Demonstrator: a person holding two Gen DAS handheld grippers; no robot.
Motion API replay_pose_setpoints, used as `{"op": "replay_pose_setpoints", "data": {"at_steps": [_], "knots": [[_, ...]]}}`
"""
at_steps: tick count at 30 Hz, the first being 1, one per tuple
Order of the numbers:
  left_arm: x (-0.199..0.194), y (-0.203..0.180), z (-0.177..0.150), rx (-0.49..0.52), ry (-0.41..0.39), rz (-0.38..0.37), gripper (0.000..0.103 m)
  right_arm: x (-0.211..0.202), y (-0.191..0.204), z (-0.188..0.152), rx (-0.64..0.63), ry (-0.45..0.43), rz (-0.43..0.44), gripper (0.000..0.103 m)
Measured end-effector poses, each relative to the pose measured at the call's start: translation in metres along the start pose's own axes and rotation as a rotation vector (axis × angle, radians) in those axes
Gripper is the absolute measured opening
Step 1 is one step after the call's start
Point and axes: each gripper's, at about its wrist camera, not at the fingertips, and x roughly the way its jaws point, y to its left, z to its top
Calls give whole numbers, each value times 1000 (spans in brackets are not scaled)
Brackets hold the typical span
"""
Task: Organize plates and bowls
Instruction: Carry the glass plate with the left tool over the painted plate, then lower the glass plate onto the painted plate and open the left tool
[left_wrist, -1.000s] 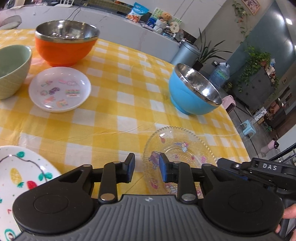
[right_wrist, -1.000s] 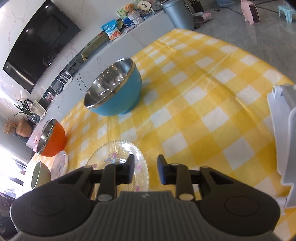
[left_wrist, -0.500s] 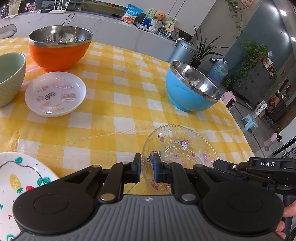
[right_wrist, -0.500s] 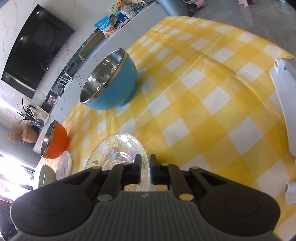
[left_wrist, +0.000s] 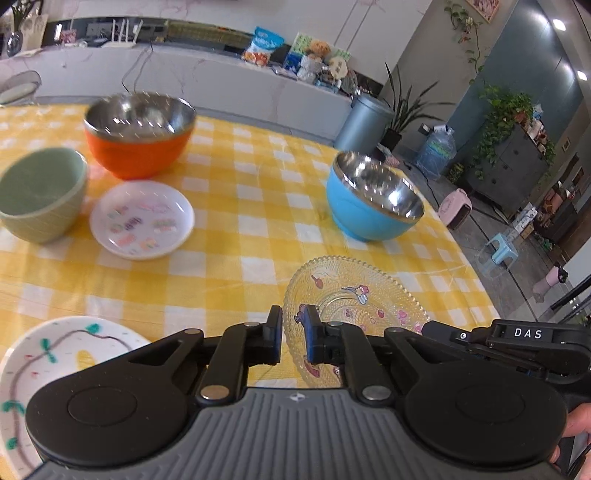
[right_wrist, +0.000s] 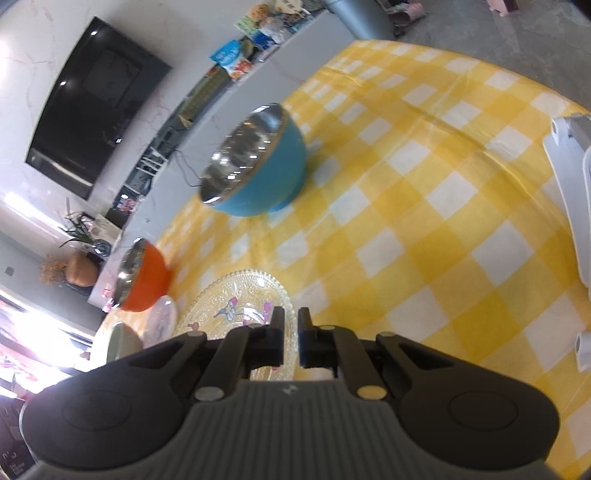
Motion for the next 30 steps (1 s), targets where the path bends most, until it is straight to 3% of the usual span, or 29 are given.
{"op": "replay_pose_setpoints", "data": {"at_steps": [7, 16, 30], "knots": [[-42, 22, -5, -20, -11, 80, 13, -1, 27, -25, -20, 31, 68, 4], [-81, 75, -10, -152, -16, 200, 13, 26, 81, -69, -106, 126, 143, 3], [-102, 124, -27, -261, -18, 214, 13, 45, 126, -96, -227, 172, 145, 3]]}}
